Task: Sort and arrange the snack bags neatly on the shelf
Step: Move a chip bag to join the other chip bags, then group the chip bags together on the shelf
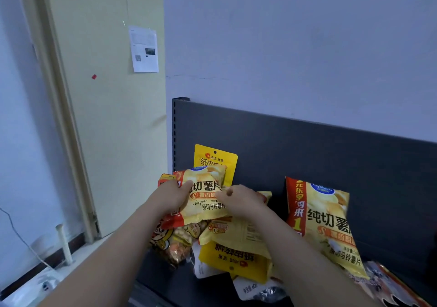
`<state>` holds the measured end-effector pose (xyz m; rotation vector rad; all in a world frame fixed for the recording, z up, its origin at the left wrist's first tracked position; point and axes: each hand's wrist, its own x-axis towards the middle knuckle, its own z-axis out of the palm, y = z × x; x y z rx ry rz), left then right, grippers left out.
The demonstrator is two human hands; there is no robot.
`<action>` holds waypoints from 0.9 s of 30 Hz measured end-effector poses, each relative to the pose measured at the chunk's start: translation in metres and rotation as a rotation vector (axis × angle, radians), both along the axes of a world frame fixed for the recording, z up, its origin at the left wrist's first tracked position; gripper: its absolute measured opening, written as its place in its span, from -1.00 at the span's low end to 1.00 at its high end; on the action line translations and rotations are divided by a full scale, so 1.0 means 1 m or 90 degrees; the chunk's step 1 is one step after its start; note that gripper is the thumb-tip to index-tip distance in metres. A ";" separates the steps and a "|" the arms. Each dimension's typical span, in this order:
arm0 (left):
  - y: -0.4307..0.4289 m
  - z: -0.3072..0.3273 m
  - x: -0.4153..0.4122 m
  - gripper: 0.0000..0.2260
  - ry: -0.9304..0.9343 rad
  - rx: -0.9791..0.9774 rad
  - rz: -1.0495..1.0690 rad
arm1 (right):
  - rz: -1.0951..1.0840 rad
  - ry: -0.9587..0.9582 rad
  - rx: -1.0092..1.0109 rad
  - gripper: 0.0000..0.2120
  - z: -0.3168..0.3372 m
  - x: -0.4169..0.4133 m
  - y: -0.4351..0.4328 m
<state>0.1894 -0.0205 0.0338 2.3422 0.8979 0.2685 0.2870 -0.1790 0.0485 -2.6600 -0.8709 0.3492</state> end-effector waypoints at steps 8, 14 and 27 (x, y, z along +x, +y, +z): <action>-0.038 0.021 -0.013 -0.58 -0.002 0.287 -0.004 | 0.009 -0.081 0.045 -0.48 0.013 -0.009 -0.029; -0.111 0.040 -0.010 -0.52 -0.137 0.339 -0.140 | 0.016 -0.186 0.110 -0.57 0.033 -0.031 -0.088; -0.277 -0.020 -0.021 -0.64 -0.099 0.187 -0.362 | -0.255 -0.171 0.030 -0.66 -0.013 -0.043 -0.319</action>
